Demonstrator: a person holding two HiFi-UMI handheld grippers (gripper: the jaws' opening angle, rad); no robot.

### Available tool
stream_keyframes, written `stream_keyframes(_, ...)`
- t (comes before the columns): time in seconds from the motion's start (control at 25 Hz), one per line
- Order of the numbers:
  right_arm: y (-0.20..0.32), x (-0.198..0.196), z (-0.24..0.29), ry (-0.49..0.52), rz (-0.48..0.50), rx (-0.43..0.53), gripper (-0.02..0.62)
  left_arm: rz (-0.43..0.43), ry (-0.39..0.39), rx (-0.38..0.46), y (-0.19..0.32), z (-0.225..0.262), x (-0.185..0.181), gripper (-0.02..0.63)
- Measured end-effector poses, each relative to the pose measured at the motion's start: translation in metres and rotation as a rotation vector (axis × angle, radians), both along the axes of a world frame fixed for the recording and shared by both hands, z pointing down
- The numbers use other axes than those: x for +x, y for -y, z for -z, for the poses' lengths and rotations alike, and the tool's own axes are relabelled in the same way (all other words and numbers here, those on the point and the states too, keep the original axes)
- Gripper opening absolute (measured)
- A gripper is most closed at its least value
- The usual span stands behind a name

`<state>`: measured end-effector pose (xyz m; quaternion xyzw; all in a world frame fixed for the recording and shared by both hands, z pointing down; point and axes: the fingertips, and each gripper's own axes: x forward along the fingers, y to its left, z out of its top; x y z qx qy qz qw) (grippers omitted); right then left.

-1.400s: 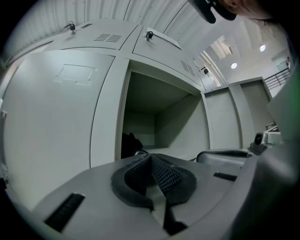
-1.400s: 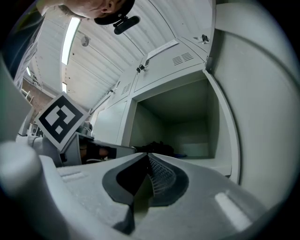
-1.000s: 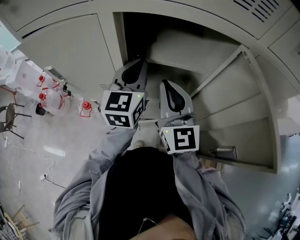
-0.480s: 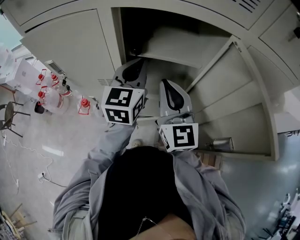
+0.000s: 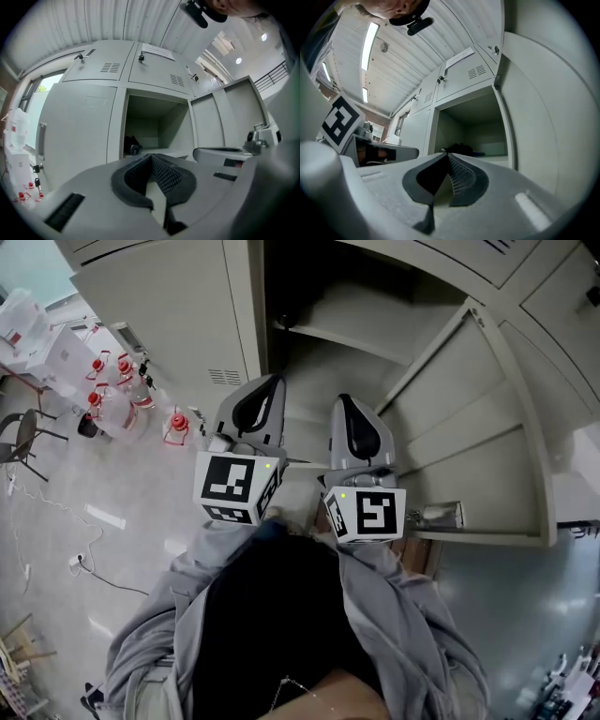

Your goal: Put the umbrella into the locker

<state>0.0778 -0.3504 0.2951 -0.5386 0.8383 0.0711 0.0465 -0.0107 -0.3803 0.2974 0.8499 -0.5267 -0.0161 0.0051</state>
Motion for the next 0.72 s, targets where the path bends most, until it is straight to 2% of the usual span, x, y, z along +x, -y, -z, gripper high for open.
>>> stream_keyframes(0.12, -0.005, 0.0, -0.005, 0.015, -0.004, -0.011, 0.005, 0.003, -0.008, -0.023, -0.013, -0.011, -0.006, 0.006)
stream_keyframes(0.28, -0.01, 0.001, -0.016, -0.015, -0.025, -0.026, 0.005, -0.008, 0.001, -0.052, -0.025, -0.029, -0.006, 0.006)
stream_keyframes(0.44, -0.011, 0.004, -0.034, -0.046, -0.06, -0.045, 0.005, -0.028, 0.007, -0.058, -0.029, -0.047, -0.002, 0.006)
stream_keyframes(0.72, -0.018, -0.01, -0.057, -0.063, -0.044, -0.086, 0.005, -0.062, -0.001, -0.062, -0.035, -0.064, -0.002, 0.006)
